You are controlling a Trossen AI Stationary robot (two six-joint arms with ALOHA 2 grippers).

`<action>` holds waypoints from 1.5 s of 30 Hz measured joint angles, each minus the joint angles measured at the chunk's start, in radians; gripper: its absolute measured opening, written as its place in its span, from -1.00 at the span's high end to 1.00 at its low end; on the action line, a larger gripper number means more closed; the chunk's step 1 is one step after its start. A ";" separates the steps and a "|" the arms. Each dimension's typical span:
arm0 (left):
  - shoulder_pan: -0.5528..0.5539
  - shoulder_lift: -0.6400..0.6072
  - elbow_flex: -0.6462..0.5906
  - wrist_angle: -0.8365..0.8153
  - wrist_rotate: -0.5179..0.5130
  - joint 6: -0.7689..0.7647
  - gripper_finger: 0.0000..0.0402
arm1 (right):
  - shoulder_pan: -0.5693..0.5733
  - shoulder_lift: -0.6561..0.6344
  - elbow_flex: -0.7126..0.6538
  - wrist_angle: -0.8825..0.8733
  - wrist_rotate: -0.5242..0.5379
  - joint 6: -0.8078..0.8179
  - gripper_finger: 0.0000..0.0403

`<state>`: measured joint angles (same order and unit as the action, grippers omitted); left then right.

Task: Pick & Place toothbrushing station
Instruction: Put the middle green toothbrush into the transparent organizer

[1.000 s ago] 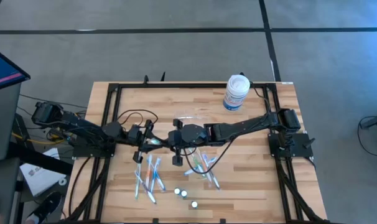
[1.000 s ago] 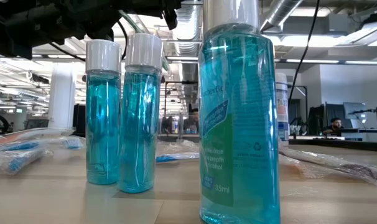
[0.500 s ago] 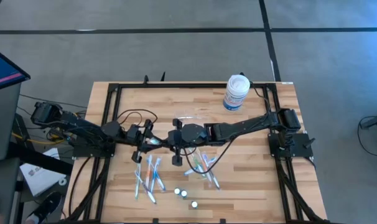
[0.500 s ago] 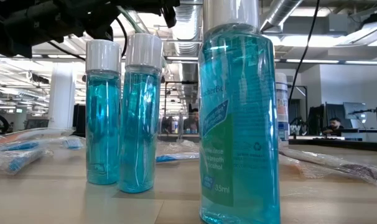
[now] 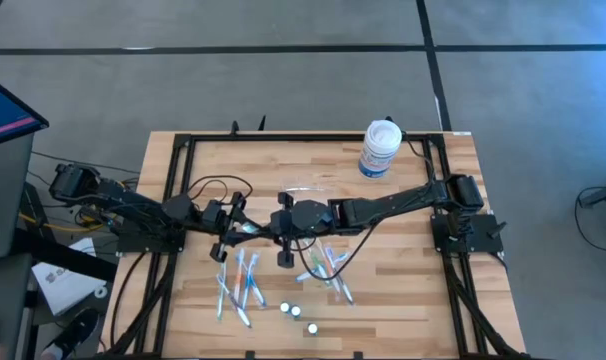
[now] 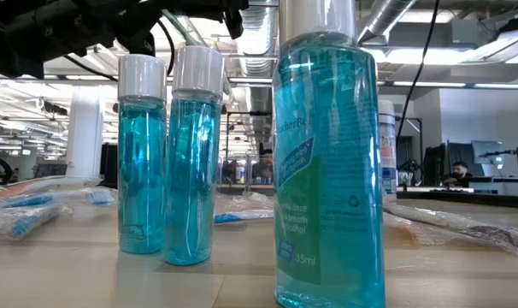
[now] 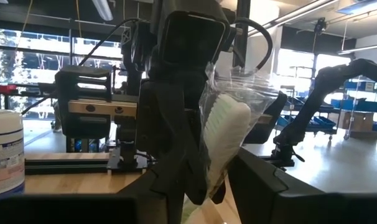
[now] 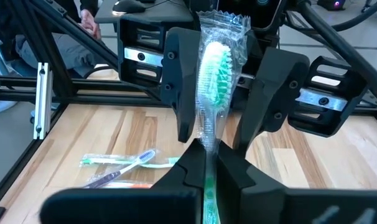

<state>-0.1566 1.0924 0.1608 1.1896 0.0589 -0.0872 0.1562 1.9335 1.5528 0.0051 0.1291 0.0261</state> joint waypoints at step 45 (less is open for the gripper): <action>0.001 0.000 0.001 -0.049 -0.036 0.000 0.93 | 0.000 -0.149 -0.127 -0.188 -0.045 0.016 0.32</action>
<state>-0.1558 1.0927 0.1619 1.1405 0.0226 -0.0868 0.1566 1.7846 1.4257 -0.1825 0.0841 0.0426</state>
